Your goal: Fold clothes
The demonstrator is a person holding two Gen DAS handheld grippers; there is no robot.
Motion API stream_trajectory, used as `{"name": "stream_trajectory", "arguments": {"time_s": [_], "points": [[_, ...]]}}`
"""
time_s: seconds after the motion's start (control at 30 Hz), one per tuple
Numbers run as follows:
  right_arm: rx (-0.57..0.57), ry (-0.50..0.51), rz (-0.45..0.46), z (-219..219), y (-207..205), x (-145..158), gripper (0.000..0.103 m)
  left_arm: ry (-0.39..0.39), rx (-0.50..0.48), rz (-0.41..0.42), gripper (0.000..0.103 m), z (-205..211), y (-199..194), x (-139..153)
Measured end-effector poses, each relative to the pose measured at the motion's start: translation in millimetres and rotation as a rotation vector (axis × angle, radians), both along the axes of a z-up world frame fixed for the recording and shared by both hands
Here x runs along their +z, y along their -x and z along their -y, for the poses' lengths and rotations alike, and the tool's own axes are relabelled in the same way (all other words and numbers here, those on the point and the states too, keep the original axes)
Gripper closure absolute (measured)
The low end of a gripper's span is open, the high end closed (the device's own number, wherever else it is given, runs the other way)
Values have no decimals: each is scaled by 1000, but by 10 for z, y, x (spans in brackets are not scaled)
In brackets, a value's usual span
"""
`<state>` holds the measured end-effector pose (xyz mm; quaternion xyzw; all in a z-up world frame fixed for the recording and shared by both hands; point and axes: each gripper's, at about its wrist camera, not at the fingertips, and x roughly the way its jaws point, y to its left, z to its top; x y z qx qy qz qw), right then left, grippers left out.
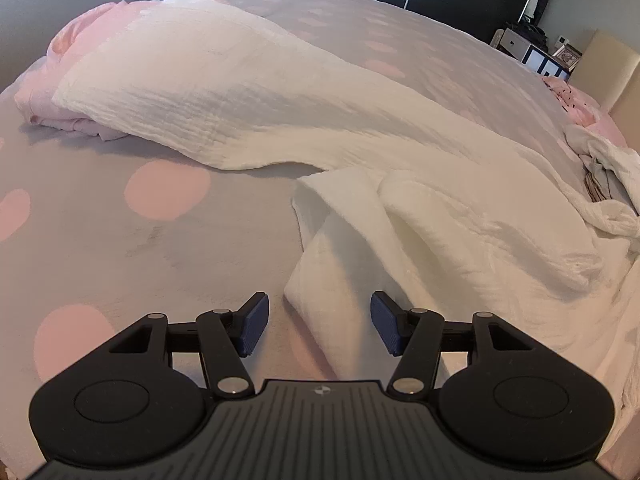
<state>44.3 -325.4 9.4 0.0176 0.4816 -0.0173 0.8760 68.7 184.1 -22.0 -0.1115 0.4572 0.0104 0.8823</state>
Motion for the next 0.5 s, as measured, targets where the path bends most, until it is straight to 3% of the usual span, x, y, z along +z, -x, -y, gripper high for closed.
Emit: {"name": "stream_trajectory", "arguments": {"time_s": [0.2,0.27,0.33,0.4,0.43,0.5], "points": [[-90,-26,-61,214,-154,-173,48,6,-17,-9,47,87,-142,-57],[-118,-41,-84,282,-198,-241,54,4,-20,-12,47,118,-170,-72],[-146,-56,-108,350,-242,-308,74,2,-24,-14,46,148,-199,-88],[-164,-52,-105,399,-235,-294,79,-1,-27,-17,47,179,-227,-103],[-169,-42,-92,415,-210,-252,80,-2,-29,-18,51,194,-241,-111],[-179,-21,-67,448,-160,-169,81,-1,-22,-6,76,204,-213,-56]]}}
